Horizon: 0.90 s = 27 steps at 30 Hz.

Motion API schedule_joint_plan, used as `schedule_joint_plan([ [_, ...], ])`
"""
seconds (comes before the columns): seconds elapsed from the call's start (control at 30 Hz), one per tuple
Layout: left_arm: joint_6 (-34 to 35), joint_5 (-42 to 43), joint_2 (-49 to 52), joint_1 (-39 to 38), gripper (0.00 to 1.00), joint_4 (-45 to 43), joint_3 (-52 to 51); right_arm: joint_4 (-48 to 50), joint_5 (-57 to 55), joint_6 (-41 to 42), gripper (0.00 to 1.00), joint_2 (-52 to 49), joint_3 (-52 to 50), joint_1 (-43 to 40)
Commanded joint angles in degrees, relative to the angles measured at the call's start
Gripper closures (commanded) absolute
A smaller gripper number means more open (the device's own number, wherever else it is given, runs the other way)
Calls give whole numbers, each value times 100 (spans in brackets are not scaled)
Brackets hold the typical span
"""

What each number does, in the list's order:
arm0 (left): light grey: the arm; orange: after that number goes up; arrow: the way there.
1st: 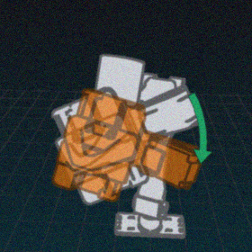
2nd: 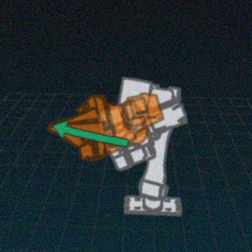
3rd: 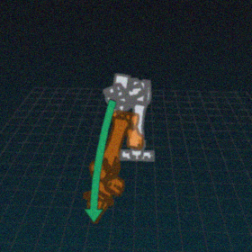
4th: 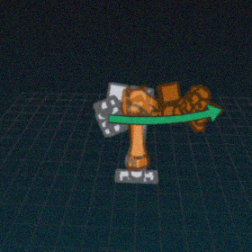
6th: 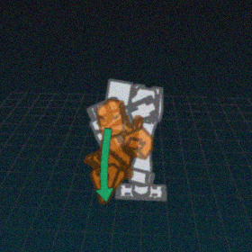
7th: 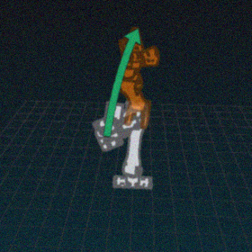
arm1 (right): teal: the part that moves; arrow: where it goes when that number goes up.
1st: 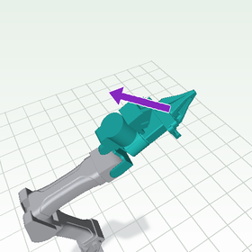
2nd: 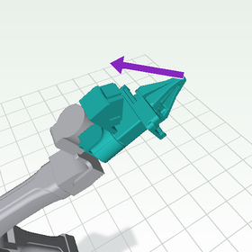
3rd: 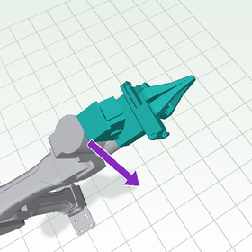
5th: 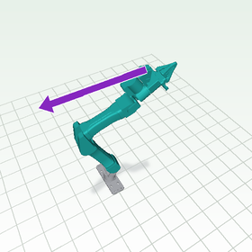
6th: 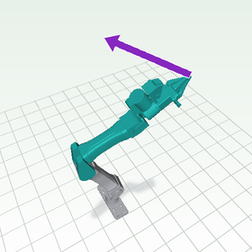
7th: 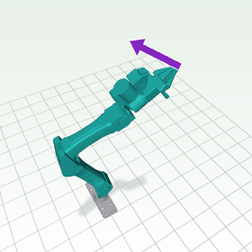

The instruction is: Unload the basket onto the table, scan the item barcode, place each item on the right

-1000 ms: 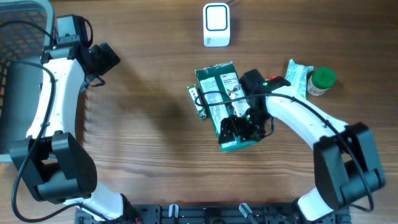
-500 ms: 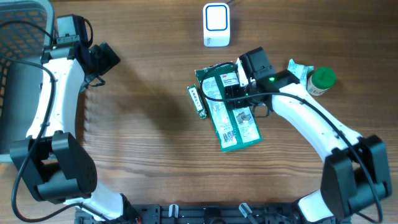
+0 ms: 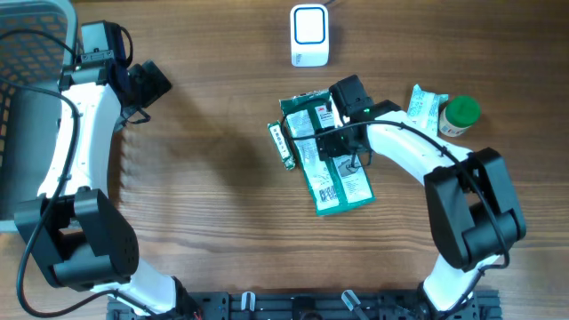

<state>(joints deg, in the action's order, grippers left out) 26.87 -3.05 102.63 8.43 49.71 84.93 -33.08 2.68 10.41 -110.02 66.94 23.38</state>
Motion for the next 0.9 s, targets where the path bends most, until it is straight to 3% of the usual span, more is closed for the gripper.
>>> schedule_joint_plan([
  [0.0, 39, 4, 2, 85, 0, 4, 26, -199, -7, -4, 30, -422, -98, -13],
  [0.03, 39, 4, 2, 85, 0, 4, 26, -247, 24, -42, 60, -420, -96, -13],
  [0.07, 39, 4, 2, 85, 0, 4, 26, -267, 81, -122, 80, -398, -96, -13],
  [0.1, 39, 4, 2, 85, 0, 4, 26, -278, 192, -223, 92, -356, -94, -17],
  [0.13, 39, 4, 2, 85, 0, 4, 26, -293, 308, -350, 96, -269, -76, -26],
  [0.43, 39, 4, 2, 85, 0, 4, 26, -802, 361, -1357, 96, 1545, 286, -87],
  [0.73, 39, 4, 2, 85, 0, 4, 26, -334, 221, -1534, 96, 3751, 289, -90],
  [0.87, 39, 4, 2, 85, 0, 4, 26, -271, -31, -2363, 96, 4059, 461, -72],
])
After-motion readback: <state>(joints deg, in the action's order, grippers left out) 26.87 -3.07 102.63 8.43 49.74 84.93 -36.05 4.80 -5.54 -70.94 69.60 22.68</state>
